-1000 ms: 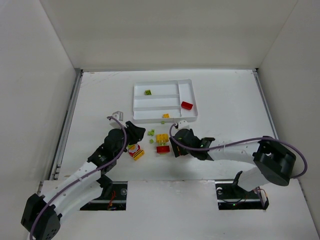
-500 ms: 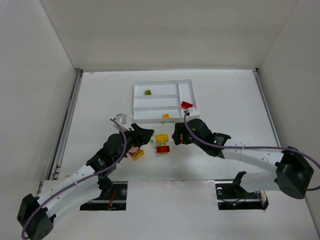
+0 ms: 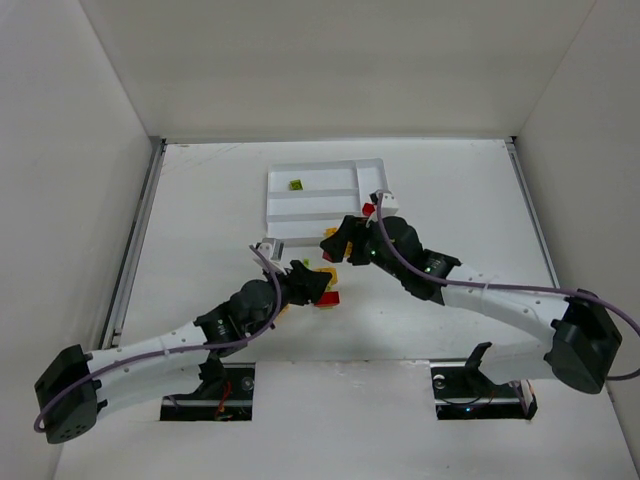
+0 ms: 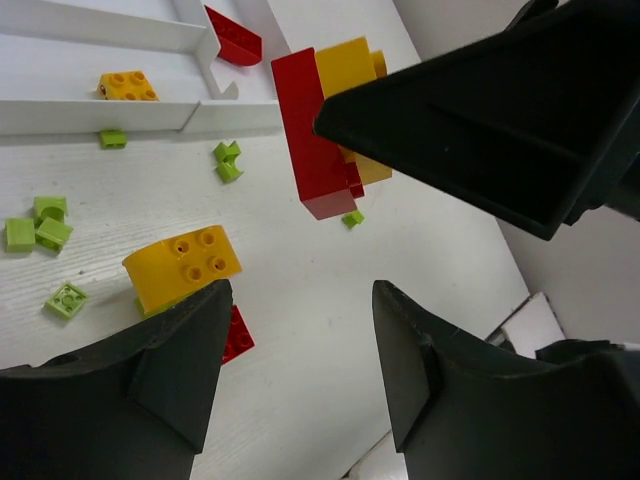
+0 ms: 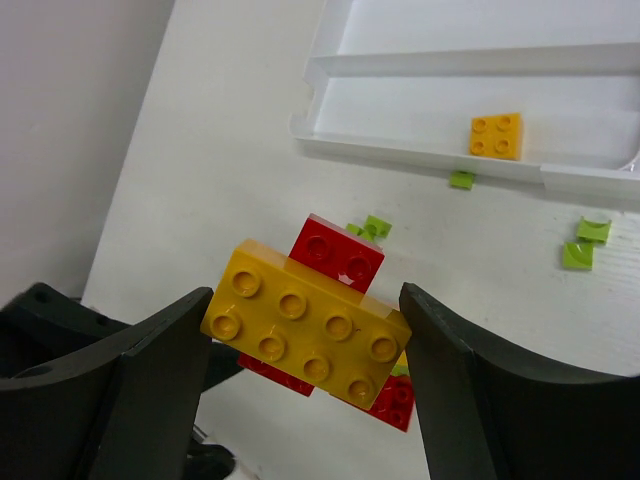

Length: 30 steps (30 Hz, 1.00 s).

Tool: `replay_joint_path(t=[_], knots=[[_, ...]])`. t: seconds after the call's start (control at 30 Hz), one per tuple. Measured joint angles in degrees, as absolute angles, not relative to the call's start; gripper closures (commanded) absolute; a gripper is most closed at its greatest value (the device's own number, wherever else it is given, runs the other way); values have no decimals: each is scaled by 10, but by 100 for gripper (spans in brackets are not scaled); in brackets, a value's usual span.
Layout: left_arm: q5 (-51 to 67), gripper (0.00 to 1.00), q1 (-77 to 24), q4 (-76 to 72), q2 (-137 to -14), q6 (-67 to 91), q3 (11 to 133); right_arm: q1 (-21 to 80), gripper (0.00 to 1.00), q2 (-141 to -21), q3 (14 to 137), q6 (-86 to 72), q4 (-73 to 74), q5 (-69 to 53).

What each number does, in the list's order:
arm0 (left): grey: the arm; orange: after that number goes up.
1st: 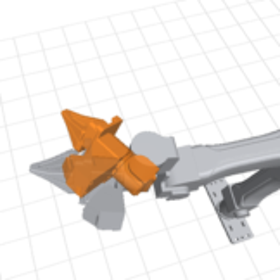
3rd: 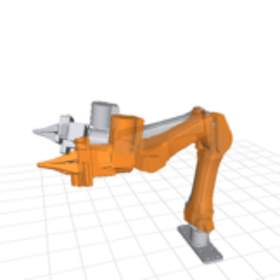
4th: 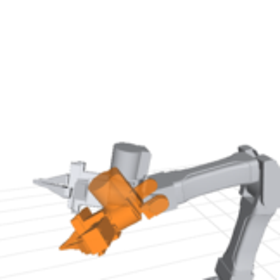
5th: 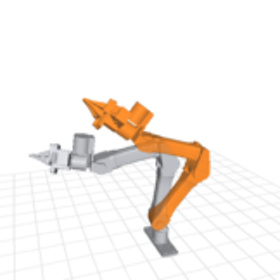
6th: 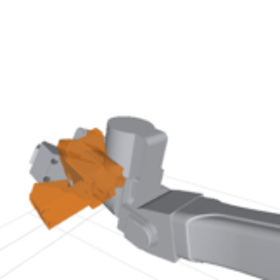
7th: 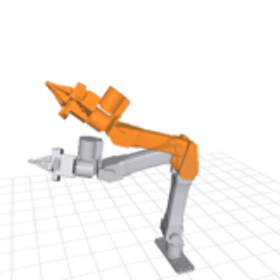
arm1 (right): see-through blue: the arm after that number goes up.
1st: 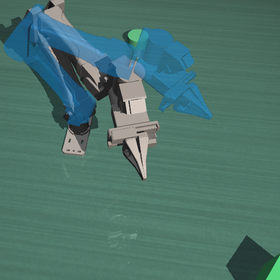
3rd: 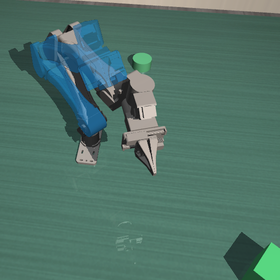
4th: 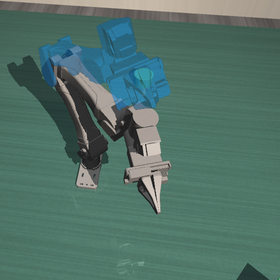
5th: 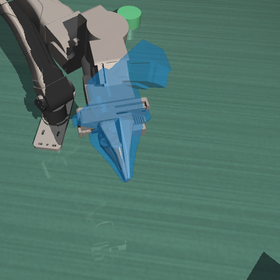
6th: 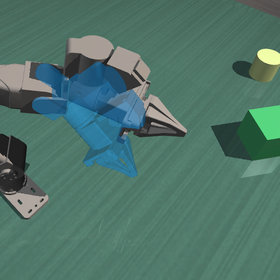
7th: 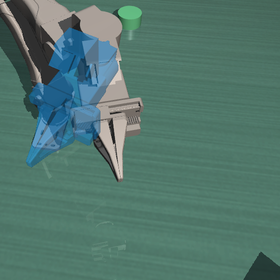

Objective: Sort the legos into containers by color

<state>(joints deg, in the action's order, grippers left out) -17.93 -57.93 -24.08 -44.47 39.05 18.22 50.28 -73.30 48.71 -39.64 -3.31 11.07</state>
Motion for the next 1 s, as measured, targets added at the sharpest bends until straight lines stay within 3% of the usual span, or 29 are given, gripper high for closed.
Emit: replay_joint_path(t=[0.7,1.0], knots=[[-273,48,-595,-397,-572,348,182,503,37,-755,487,-460,-74,92],[-277,58,-596,-439,-576,343,182,503,37,-753,465,-470,-82,87]])
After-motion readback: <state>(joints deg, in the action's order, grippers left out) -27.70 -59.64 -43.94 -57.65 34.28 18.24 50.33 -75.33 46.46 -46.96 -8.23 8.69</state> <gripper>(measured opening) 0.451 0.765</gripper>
